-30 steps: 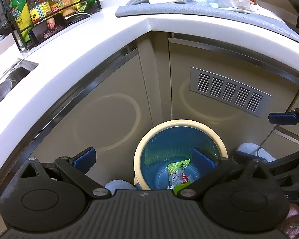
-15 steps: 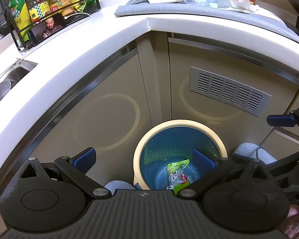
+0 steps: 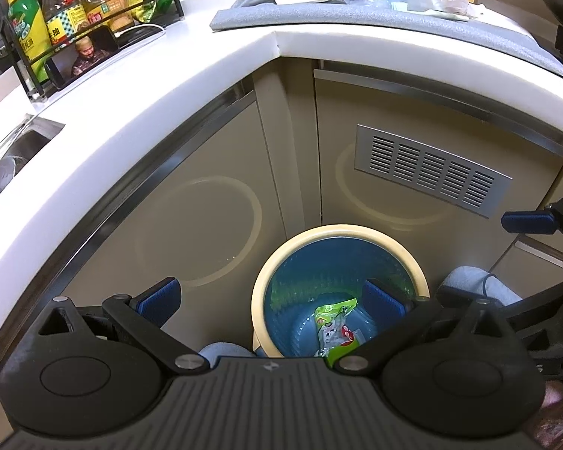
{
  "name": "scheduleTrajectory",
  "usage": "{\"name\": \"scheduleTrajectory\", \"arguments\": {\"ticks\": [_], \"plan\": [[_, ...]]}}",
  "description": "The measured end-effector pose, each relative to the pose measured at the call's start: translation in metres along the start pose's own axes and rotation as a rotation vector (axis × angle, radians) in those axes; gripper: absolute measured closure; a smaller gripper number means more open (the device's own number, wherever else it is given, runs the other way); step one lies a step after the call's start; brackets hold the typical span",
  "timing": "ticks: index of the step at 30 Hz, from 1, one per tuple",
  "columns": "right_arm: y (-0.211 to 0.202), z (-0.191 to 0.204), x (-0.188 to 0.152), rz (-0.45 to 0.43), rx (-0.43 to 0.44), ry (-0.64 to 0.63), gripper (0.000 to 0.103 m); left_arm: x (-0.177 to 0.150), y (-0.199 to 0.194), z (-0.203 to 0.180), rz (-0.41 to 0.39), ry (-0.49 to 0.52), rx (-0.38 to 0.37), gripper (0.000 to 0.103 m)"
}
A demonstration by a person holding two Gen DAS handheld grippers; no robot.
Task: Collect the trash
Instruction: 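Raise both tools from the bin back toward the grey mat, then grasp the clear plastic bag with the right tool while the left tool grasps the white tissue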
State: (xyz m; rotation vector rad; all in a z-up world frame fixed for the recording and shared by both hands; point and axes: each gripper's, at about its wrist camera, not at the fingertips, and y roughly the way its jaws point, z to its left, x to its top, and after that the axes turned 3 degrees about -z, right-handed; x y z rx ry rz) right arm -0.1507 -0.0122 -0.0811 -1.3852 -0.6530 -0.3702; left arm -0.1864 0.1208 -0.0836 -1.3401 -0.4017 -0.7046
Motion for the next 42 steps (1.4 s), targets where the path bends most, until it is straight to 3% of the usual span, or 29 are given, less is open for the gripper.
{"name": "scheduleTrajectory", "arguments": {"ticks": [7,13,20,26,30,36,42], "plan": [[-0.02,-0.011,0.017,-0.113,0.023,0.027,0.012,0.021,-0.007,0.008,-0.04,-0.001,-0.007,0.0],[-0.039,-0.041,0.054,-0.223,0.04,0.108,0.011,0.05,-0.013,0.019,-0.082,-0.006,-0.004,0.0],[-0.052,-0.09,0.106,-0.393,-0.044,0.108,0.007,0.085,-0.015,0.033,-0.105,-0.038,-0.002,0.0],[-0.033,-0.145,0.156,-0.502,-0.151,0.117,0.003,0.1,-0.016,0.037,-0.093,-0.044,0.001,0.0],[0.003,-0.185,0.186,-0.475,-0.186,0.15,0.001,0.107,-0.016,0.036,-0.086,-0.038,0.022,0.0],[0.051,-0.217,0.202,-0.402,-0.179,0.153,0.0,0.127,-0.017,0.039,-0.082,-0.051,0.03,0.0],[0.086,-0.229,0.211,-0.289,-0.05,0.166,0.0,0.154,-0.01,0.036,-0.084,-0.03,0.05,0.0]]}}
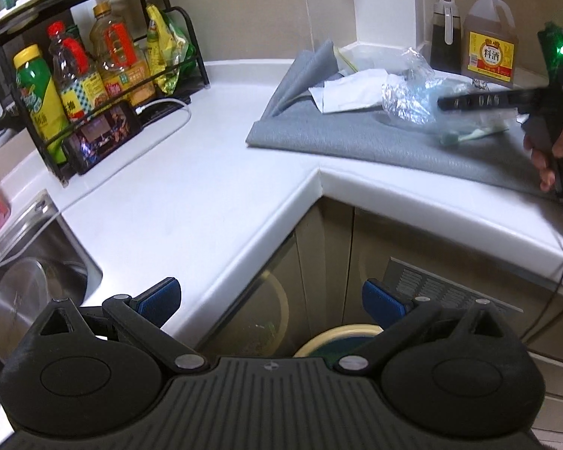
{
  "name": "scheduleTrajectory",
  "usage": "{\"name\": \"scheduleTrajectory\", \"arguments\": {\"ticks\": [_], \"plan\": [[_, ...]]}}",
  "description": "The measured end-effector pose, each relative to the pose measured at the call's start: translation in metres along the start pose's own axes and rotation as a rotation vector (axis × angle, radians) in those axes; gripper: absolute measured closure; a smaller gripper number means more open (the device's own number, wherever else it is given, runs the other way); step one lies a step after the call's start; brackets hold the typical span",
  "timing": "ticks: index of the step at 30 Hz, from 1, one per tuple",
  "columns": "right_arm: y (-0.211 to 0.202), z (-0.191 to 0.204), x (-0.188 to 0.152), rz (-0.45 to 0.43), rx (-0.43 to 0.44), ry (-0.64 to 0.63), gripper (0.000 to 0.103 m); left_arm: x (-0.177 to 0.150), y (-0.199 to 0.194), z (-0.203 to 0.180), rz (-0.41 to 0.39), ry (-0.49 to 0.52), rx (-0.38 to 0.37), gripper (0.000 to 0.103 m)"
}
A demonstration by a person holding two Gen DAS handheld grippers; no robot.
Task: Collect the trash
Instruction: 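Grasp the clear plastic bag with the right tool while the left tool grasps the white tissue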
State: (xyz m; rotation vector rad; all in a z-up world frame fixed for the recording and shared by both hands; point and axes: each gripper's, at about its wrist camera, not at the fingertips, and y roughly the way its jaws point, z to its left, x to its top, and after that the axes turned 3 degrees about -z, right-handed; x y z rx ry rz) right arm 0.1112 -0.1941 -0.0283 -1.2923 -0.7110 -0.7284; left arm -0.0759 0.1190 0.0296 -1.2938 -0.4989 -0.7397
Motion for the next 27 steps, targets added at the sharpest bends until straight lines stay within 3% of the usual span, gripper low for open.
{"name": "scheduleTrajectory", "arguments": {"ticks": [1,2,3,5,7,11,13,17,21,27], "plan": [[0.003,-0.001,-0.002,0.012,0.024,0.005,0.001,0.006,0.002,-0.001,-0.004,0.001,0.001,0.0],[0.004,-0.001,-0.004,0.009,0.052,0.005,0.013,0.013,0.005,-0.003,-0.01,0.004,0.002,0.0],[0.006,0.0,-0.006,0.007,0.073,-0.004,0.045,0.021,0.007,-0.006,-0.017,0.007,0.004,0.0],[0.009,0.002,-0.011,0.016,0.075,-0.024,0.087,0.036,0.013,-0.012,-0.033,0.016,0.008,0.0],[0.004,0.002,-0.016,-0.037,0.067,-0.03,0.098,0.053,0.023,-0.02,-0.048,0.031,0.017,0.0],[-0.023,-0.015,-0.017,-0.246,0.069,0.038,0.1,0.091,0.051,-0.037,-0.074,0.038,0.006,0.0],[-0.036,-0.032,-0.018,-0.337,0.072,0.131,0.099,0.111,0.069,-0.044,-0.079,0.02,-0.01,0.0],[-0.043,-0.058,-0.013,-0.375,0.005,0.253,0.099,0.159,0.112,-0.057,-0.072,-0.049,-0.08,0.0],[-0.047,-0.07,-0.012,-0.393,-0.024,0.289,0.099,0.2,0.16,-0.078,-0.031,-0.104,-0.167,0.0],[-0.045,-0.071,-0.012,-0.398,-0.034,0.272,0.099,0.234,0.224,-0.11,0.044,-0.079,-0.155,0.0]]}}
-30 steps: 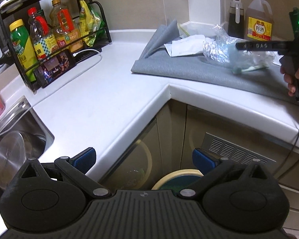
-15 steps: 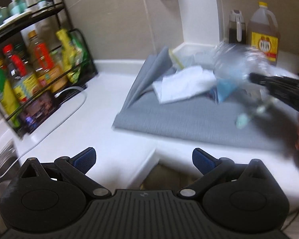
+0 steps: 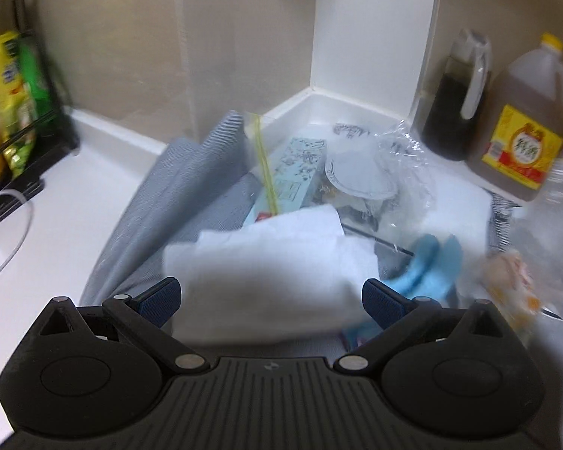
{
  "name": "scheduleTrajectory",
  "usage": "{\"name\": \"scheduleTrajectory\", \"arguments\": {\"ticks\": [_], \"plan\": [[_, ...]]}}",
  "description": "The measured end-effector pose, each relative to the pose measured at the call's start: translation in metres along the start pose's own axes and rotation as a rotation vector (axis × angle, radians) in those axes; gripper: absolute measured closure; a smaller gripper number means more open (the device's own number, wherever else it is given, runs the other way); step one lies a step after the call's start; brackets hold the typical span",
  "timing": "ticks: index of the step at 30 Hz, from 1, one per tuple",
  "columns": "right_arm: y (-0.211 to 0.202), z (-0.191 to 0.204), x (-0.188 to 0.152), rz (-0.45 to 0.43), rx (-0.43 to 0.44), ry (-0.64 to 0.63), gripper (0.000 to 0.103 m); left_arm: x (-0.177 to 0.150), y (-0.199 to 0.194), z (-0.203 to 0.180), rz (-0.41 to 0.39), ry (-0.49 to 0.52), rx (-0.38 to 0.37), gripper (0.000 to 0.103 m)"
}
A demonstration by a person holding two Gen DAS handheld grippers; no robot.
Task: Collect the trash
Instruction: 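Grasp the clear plastic bag with the right tool while the left tool grasps the white tissue, then carry the white tissue and clear plastic bag down over the trash bin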
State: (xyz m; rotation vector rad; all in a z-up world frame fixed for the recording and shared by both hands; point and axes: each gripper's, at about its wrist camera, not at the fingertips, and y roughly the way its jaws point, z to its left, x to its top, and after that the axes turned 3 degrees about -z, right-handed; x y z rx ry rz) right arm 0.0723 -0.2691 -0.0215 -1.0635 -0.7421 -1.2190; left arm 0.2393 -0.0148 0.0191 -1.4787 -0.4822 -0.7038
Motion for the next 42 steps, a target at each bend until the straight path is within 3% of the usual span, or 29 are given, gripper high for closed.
{"name": "scheduleTrajectory", "arguments": {"ticks": [7,10,16,17,19,20,21,22,25,34,42], "plan": [[0.004,-0.004,-0.001,0.017,-0.011,0.026,0.099,0.003,0.06,-0.004,0.097,0.022,0.038,0.0],[0.005,-0.006,-0.001,0.022,-0.013,0.031,0.099,-0.005,0.063,0.012,0.075,-0.08,-0.013,0.0],[0.006,-0.006,-0.003,0.032,-0.015,0.032,0.099,-0.012,0.063,0.011,0.035,-0.057,-0.011,0.0],[0.006,-0.006,-0.003,0.032,-0.016,0.032,0.099,-0.013,0.062,0.01,0.029,-0.059,-0.01,0.005],[0.006,-0.006,-0.002,0.027,-0.016,0.03,0.099,-0.014,0.052,0.005,-0.008,-0.029,-0.028,0.032],[0.006,-0.006,-0.002,0.025,-0.015,0.028,0.099,-0.014,0.048,0.003,-0.016,-0.012,-0.04,0.065],[0.006,-0.006,-0.002,0.024,-0.015,0.026,0.099,-0.013,0.045,0.001,-0.012,-0.005,-0.046,0.089],[0.005,-0.005,-0.002,0.021,-0.014,0.024,0.099,-0.012,0.044,0.003,0.001,-0.013,-0.063,0.101],[0.005,-0.005,-0.002,0.017,-0.013,0.02,0.099,-0.013,0.033,0.01,0.015,-0.061,-0.085,0.101],[0.001,-0.005,-0.001,0.001,-0.012,0.016,0.099,-0.025,-0.046,0.03,-0.096,-0.063,-0.114,0.101],[-0.002,-0.002,-0.004,-0.019,-0.013,0.002,0.099,-0.075,-0.132,0.052,-0.158,-0.057,-0.106,0.101]]}}
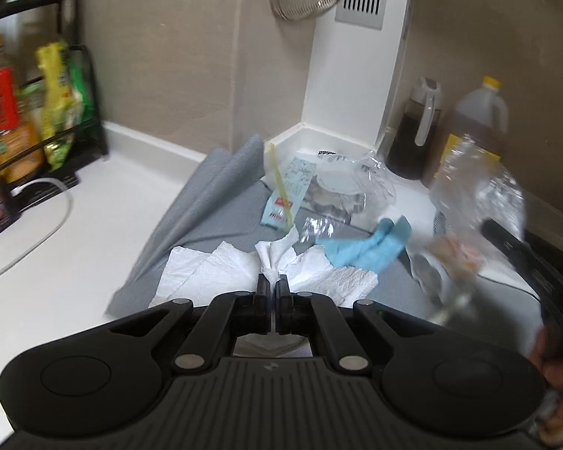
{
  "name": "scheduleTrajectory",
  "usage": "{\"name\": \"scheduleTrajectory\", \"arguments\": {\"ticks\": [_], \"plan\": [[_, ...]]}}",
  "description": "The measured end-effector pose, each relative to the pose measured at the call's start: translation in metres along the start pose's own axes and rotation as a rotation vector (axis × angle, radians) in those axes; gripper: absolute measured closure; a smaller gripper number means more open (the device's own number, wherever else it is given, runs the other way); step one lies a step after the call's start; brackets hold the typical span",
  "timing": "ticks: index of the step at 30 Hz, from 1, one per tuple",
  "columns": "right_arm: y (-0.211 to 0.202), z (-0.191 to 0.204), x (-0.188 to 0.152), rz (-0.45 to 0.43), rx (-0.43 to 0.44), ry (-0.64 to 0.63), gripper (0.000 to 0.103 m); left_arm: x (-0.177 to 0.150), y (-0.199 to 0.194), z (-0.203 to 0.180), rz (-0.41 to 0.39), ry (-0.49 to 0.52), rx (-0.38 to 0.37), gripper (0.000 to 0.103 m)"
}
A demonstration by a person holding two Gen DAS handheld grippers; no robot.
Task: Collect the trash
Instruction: 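Carry the white tissue and clear plastic bag down over the trash bin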
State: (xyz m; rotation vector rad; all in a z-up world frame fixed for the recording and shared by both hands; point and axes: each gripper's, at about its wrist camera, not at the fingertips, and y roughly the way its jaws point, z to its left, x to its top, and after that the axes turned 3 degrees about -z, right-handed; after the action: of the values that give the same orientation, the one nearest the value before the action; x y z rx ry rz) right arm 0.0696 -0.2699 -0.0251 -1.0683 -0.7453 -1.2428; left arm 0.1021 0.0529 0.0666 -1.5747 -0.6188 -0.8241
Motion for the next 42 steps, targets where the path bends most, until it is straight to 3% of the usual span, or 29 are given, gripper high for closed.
{"name": "scheduleTrajectory", "arguments": {"ticks": [7,17,23,28,35,42], "plan": [[-0.038,0.014,0.0,-0.037,0.004,-0.008,0.099,-0.033,-0.091,0.024,-0.092,0.027,0.05,0.101],[-0.157,0.072,0.003,0.003,0.128,-0.107,0.099,-0.105,-0.159,0.042,-0.053,0.035,0.142,0.101],[-0.209,0.104,-0.022,0.099,0.196,-0.118,0.099,-0.16,-0.188,0.053,-0.002,0.037,0.157,0.101],[-0.24,0.125,-0.057,0.23,0.23,-0.132,0.099,-0.208,-0.198,0.059,0.058,0.03,0.153,0.101],[-0.256,0.143,-0.115,0.443,0.195,-0.177,0.099,-0.265,-0.191,0.066,0.141,0.017,0.146,0.101],[-0.259,0.161,-0.14,0.53,0.197,-0.236,0.099,-0.294,-0.179,0.072,0.206,-0.025,0.128,0.101]]}}
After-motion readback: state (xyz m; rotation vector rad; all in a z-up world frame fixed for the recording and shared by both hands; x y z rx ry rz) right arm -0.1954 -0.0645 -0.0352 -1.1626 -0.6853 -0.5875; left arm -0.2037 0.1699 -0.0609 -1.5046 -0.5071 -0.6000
